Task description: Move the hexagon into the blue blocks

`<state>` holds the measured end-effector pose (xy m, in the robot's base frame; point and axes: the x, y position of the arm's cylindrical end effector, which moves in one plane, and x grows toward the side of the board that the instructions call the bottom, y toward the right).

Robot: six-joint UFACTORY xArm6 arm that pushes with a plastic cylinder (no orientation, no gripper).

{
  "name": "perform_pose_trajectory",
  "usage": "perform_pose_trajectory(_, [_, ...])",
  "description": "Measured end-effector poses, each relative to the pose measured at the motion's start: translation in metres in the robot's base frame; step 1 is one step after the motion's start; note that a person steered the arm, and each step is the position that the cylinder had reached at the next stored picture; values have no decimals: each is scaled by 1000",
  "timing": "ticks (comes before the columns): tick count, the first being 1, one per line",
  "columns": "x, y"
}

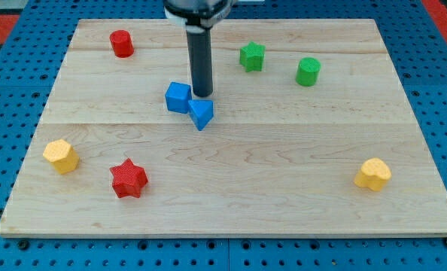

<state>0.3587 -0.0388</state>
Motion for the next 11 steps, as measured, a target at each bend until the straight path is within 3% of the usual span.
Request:
perform_pose_trajectory(1, [-46,-31])
perform_pose_trajectory(2, [-57,-69])
perform_pose_trajectory(4, [50,-214])
perform_pose_trajectory(5, [76,-266])
perform_pose_trajectory(7, [191,-242])
perform_pose_trajectory(10, [123,-153])
perform_pose_trajectory(11, [129,-250])
